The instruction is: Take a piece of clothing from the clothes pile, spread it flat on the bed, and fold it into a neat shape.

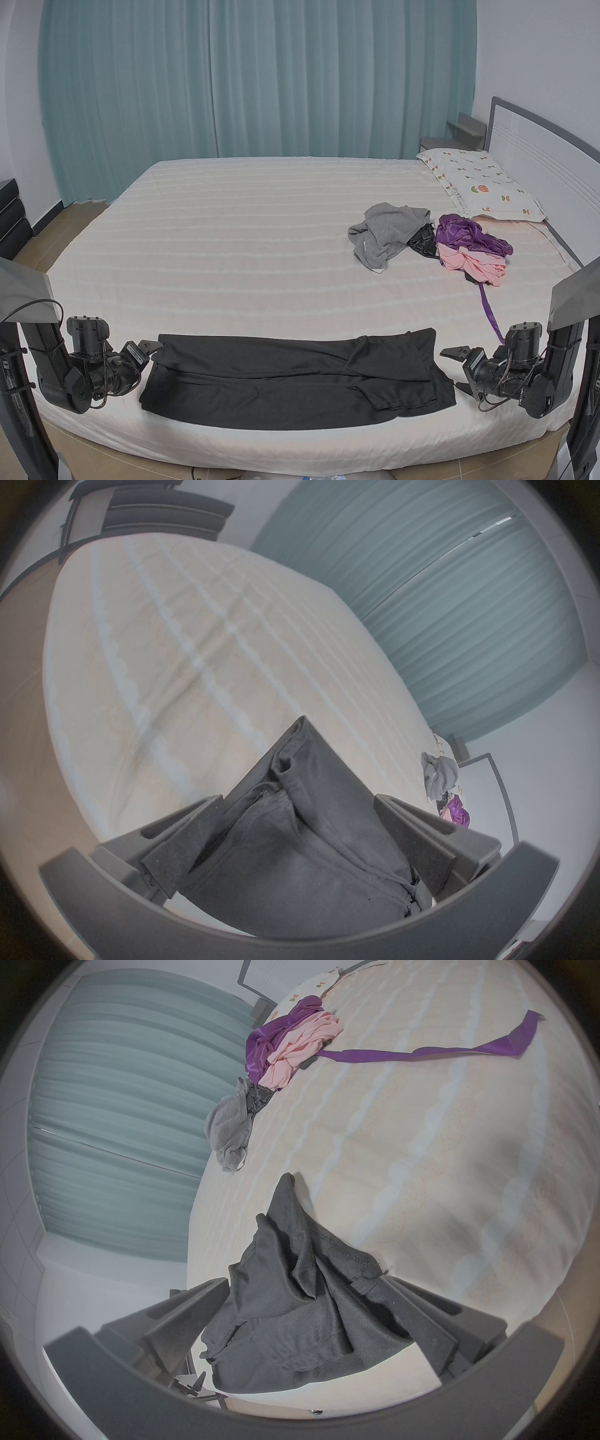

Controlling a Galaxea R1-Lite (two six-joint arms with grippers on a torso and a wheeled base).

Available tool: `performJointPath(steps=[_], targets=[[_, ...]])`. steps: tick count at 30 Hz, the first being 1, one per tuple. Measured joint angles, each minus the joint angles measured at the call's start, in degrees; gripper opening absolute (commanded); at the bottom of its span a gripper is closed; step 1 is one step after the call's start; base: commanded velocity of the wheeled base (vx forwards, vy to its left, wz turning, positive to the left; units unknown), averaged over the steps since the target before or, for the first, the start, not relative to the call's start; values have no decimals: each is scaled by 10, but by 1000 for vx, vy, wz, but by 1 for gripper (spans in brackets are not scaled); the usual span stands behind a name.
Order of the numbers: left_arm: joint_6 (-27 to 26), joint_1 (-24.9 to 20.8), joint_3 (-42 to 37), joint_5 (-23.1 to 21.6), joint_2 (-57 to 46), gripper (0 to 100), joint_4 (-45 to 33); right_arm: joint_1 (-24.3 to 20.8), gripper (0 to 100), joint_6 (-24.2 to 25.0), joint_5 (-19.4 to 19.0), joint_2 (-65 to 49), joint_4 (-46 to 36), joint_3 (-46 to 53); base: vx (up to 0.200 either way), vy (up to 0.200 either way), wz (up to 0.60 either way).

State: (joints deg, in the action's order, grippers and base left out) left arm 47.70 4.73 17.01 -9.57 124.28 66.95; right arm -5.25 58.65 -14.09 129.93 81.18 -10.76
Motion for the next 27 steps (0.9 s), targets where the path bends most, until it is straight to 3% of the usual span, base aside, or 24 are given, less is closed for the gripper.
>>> performJointPath(steps=[7, 13, 22, 27], targets=[[-74, 0, -11, -1, 13, 100, 44, -4, 100, -2, 1, 7, 21, 3, 0, 0, 0], [-205, -3, 18, -27, 29, 100, 27, -6, 100, -8, 2, 17, 49, 11, 0, 0, 0], [-333, -16, 135, -40, 47, 100, -166, -13, 100, -17, 2, 32, 64, 18, 0, 0, 0], [-373, -20, 181, -6, 64, 100, -194, -16, 100, -22, 3, 38, 67, 19, 0, 0, 0]])
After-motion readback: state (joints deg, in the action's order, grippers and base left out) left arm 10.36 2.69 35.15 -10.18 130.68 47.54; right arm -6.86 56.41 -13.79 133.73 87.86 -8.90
